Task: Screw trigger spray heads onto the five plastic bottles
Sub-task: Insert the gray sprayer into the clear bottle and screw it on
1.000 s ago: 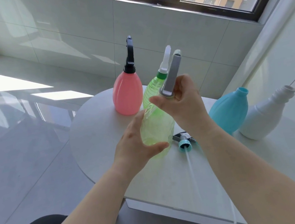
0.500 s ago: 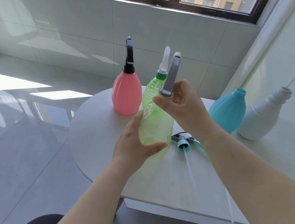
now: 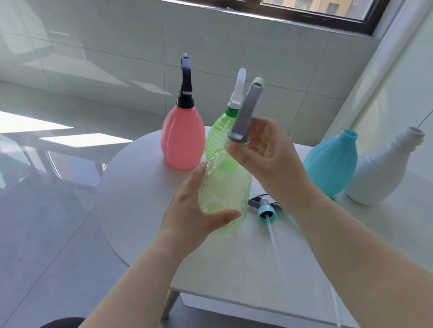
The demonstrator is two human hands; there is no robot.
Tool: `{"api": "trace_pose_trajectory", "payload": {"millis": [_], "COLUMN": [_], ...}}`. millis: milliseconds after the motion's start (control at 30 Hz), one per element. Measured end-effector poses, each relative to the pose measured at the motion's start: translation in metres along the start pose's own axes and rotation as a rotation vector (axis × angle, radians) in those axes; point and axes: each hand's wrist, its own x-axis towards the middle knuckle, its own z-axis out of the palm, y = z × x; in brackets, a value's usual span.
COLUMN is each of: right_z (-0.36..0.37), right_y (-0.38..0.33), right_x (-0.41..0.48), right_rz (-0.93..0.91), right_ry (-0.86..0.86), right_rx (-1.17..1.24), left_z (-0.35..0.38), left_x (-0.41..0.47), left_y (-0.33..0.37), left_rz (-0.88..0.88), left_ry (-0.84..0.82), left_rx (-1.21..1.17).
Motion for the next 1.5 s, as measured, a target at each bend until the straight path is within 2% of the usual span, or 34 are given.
{"api": "trace_pose_trajectory", "payload": {"millis": [100, 167, 333, 500, 567, 733, 800, 900, 967, 1067, 1233, 1267, 1400, 1500], "right_z": [-0.009, -0.010, 0.002, -0.009, -0.010, 0.011, 0.011, 0.000, -0.007, -0.006, 0.005, 0.004, -0.005, -0.004], "right_y": [-0.004, -0.004, 0.002, -0.003, -0.005, -0.001, 0.000, 0.001, 0.000, 0.001, 0.005, 0.004, -0.003, -0.006], "right_x": [0.000, 0.001, 0.004, 0.005, 0.004, 0.003, 0.003, 0.000, 0.000, 0.000, -0.001, 0.000, 0.007, 0.007], "right_rz": [0.021, 0.030, 0.040, 0.062, 0.067, 0.070, 0.093, 0.060, 0.058, 0.045, 0.053, 0.068, 0.101, 0.104], "right_ry": [-0.156, -0.112, 0.070, -0.210, -0.160, 0.140, 0.084, -0.145, -0.178, -0.108, 0.102, 0.079, -0.228, -0.198], "right_rx": [0.107, 0.141, 0.046, 0.155, 0.191, 0.012, 0.050, 0.103, 0.144, 0.175, 0.115, 0.118, 0.031, 0.032], "left_z": [-0.001, -0.001, 0.001, 0.002, 0.002, 0.002, 0.000, -0.003, -0.003, -0.003, -0.004, -0.005, -0.008, -0.007], "left_x": [0.001, 0.001, 0.000, 0.000, 0.000, -0.001, 0.000, 0.002, 0.002, 0.002, 0.003, 0.003, 0.005, 0.005], "left_y": [0.000, 0.000, -0.002, -0.005, -0.005, -0.003, -0.004, -0.004, -0.004, -0.004, -0.005, -0.005, -0.005, -0.006], "left_rz": [0.003, 0.007, 0.012, -0.029, -0.033, -0.036, -0.042, -0.050, -0.046, -0.045, -0.038, -0.038, -0.027, -0.026], "left_ry": [-0.012, -0.010, 0.018, 0.017, 0.013, 0.010, -0.003, -0.031, -0.036, -0.028, -0.026, -0.031, -0.049, -0.040], "left_rx": [-0.002, -0.002, -0.019, -0.062, -0.061, -0.060, -0.069, -0.086, -0.083, -0.079, -0.104, -0.107, -0.103, -0.091]}}
